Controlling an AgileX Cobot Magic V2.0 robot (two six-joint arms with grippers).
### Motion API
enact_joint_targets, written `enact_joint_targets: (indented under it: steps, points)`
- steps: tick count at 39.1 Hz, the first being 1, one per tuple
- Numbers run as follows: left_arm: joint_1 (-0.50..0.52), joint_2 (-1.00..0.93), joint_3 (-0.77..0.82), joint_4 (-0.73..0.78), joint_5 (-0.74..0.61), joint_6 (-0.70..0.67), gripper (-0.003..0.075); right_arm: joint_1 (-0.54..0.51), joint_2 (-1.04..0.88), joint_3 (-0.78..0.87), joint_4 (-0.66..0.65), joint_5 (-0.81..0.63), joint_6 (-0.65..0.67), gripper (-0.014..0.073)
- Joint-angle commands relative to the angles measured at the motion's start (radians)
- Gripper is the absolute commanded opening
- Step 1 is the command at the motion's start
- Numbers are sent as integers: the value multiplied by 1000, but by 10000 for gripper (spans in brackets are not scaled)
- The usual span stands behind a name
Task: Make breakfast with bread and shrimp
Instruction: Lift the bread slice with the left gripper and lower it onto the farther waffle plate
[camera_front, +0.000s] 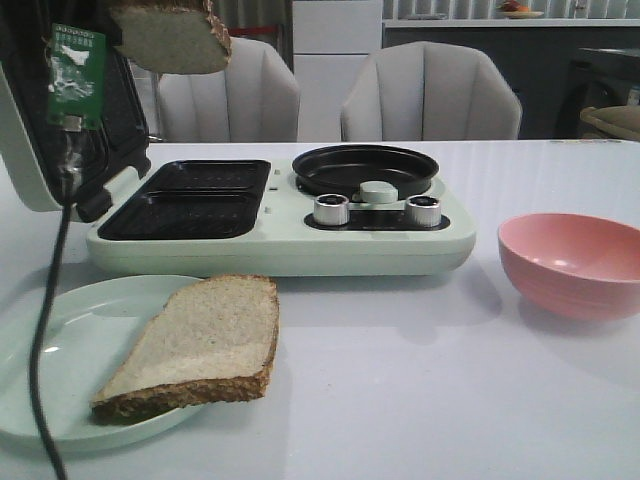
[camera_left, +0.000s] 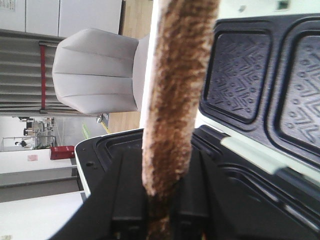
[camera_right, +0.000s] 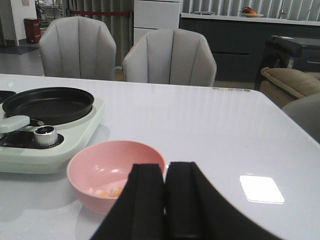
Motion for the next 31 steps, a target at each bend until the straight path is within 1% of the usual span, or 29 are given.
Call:
enact_joint_targets:
  steps: [1, 10, 16, 23, 31]
  points:
    - [42, 25, -92, 17, -63, -19, 114, -8, -22, -16, -7, -81, -1, 142]
    - [97, 146, -207, 25, -161, -19, 114, -8, -22, -16, -7, -81, -1, 142]
    - [104, 232, -247, 107, -211, -19, 114, -8, -22, -16, -7, -81, -1, 142]
    - [109, 333, -299, 123, -212, -19, 114, -8, -22, -16, -7, -81, -1, 142]
    - [109, 404, -320, 123, -171, -19, 114, -8, -22, -16, -7, -81, -1, 142]
